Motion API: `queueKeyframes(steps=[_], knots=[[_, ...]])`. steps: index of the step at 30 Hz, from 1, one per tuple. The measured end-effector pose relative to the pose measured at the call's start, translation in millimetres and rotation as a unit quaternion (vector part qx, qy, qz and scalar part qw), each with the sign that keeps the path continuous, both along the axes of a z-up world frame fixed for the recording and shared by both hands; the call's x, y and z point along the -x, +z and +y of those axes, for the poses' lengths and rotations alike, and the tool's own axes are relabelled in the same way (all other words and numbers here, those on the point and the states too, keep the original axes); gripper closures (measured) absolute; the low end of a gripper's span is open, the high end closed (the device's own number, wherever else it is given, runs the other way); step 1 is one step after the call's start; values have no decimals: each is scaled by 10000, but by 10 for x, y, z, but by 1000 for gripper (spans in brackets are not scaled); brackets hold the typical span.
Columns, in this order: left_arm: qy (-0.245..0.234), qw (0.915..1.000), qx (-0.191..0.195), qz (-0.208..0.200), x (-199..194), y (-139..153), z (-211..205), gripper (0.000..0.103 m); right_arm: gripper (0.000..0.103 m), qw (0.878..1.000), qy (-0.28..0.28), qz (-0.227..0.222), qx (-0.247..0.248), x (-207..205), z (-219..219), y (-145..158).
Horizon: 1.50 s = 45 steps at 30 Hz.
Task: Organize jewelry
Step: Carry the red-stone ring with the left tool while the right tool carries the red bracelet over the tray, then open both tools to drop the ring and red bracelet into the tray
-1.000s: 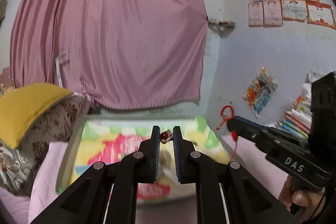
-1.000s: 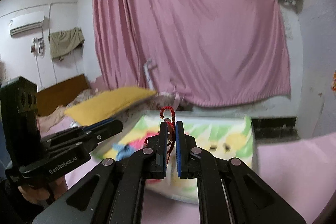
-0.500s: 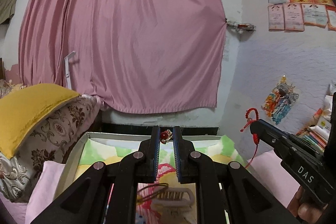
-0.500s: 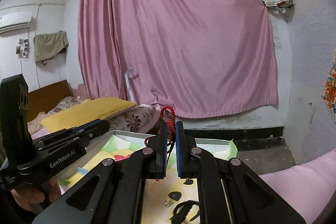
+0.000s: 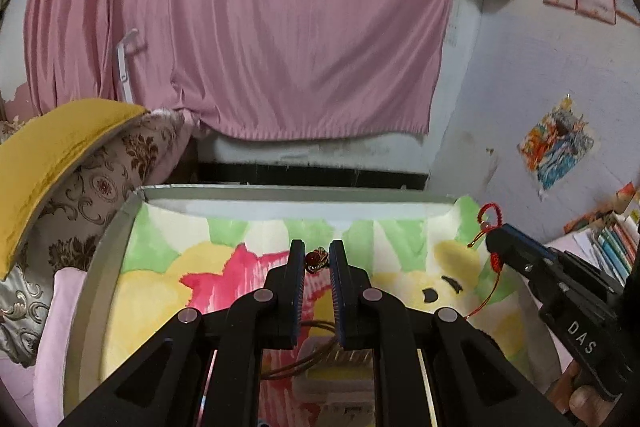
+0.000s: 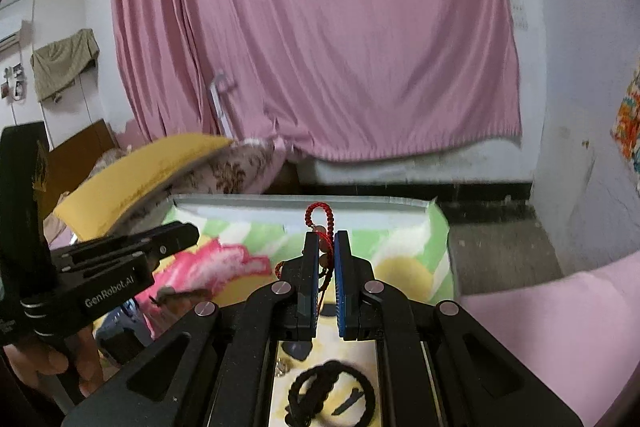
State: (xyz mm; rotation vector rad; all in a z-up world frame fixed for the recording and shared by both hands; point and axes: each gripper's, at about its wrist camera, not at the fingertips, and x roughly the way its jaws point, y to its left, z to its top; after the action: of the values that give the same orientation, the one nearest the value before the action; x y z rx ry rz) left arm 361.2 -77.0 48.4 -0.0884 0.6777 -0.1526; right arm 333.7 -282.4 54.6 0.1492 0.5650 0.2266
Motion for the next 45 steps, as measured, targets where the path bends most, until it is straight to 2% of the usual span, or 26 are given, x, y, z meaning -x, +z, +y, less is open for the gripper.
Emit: queueKeyframes(steps=[8,14,19,30,45], knots=[[-48,9979,-129,635,-172,-133,30,91,96,9975,197,671,129,-185,54,-205],[-161,9942,-252,1029,-258,-220,1,91,96,9933,381,1026,370,-274,138,-318],[-251,9909,-175,1308,-314,-273,5,91,96,9896,519,1219,560,-320,218,-361],[-260,9875,-199,1539,-359,-309,-12,91,96,9855,711,1447,528,-339,234,-386],[-220,9877,-190,1538,-346,-308,-2,88,96,9859,700,1470,396,-348,185,-399]])
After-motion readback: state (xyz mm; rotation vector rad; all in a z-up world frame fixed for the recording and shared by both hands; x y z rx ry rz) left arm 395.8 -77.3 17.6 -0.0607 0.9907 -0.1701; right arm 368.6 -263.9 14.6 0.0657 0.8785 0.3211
